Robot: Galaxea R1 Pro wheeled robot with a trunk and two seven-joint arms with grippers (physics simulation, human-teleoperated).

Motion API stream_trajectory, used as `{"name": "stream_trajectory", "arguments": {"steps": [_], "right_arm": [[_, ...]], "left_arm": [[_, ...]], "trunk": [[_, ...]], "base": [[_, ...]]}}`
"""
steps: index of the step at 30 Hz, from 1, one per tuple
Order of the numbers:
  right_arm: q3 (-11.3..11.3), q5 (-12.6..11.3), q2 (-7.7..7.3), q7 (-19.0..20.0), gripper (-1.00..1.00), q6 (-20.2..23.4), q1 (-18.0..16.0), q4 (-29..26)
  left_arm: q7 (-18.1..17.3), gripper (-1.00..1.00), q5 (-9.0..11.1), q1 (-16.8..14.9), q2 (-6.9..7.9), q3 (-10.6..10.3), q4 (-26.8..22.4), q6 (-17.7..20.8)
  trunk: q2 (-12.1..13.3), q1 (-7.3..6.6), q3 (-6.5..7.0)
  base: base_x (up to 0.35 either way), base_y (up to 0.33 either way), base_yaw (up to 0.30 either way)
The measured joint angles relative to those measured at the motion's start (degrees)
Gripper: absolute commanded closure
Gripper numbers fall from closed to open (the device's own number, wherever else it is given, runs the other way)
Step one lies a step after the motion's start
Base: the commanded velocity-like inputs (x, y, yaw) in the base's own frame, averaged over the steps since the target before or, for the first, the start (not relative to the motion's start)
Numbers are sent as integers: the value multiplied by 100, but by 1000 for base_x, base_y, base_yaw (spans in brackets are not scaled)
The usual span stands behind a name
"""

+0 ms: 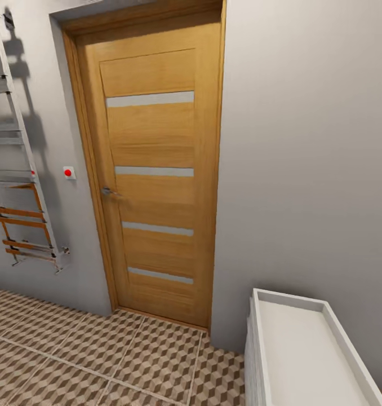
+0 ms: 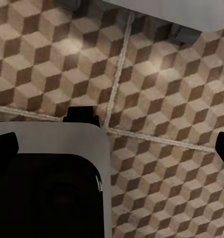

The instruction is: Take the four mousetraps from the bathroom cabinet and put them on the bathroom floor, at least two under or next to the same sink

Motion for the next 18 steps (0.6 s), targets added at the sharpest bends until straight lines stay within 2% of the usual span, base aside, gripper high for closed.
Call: {"name": "stream_trajectory", "arguments": {"steps": [18], "right_arm": [[0, -8, 0, -8, -100, -6, 0, 0]], "left_arm": [[-23, -100, -9, 0, -61, 0, 0, 19]], "trunk": [[0, 0, 0]], "base": [[0, 0, 278]]}}
